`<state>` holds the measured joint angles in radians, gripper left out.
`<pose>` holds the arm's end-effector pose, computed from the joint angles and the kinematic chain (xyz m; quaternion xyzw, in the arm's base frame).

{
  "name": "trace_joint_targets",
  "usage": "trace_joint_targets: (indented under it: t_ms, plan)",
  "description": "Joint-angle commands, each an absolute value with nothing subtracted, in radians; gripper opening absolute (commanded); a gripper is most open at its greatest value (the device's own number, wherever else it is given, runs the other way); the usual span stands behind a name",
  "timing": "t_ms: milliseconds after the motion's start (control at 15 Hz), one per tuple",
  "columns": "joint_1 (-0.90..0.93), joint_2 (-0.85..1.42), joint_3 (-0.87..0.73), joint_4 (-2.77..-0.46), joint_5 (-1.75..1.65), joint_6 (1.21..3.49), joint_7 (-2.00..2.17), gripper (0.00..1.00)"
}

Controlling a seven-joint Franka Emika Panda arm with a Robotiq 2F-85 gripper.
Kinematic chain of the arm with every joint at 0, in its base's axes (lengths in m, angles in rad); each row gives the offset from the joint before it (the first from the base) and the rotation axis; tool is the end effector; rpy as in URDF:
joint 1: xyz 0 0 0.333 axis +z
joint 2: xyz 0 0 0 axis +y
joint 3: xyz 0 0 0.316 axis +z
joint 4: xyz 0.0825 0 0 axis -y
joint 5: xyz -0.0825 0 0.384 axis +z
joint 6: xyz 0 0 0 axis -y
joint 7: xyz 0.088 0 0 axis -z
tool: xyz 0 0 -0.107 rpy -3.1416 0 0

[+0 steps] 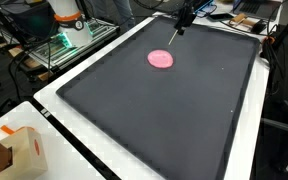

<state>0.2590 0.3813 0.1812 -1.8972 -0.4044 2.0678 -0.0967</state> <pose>0.5590 0.2352 0.2910 0.9158 0.3664 -0.0732 0.1471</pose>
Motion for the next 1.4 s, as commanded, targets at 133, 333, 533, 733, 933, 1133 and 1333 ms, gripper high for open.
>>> trace_joint_targets:
  t_ms: [133, 333, 533, 733, 933, 1133, 1333]
  plan:
    - [0.174, 0.216, 0.193, -2.072, -0.256, 2.205, -0.232, 0.06]
    - [0.142, 0.144, 0.190, -2.143, -0.174, 2.270, -0.308, 0.06]
    - [0.116, 0.074, 0.183, -2.212, -0.086, 2.333, -0.387, 0.06]
    - [0.102, 0.012, 0.173, -2.268, 0.004, 2.376, -0.467, 0.06]
    - [0.100, -0.045, 0.154, -2.310, 0.079, 2.392, -0.521, 0.06]
    - [0.108, -0.095, 0.132, -2.344, 0.127, 2.397, -0.553, 0.06]
    - [0.117, -0.135, 0.114, -2.366, 0.145, 2.382, -0.573, 0.06]
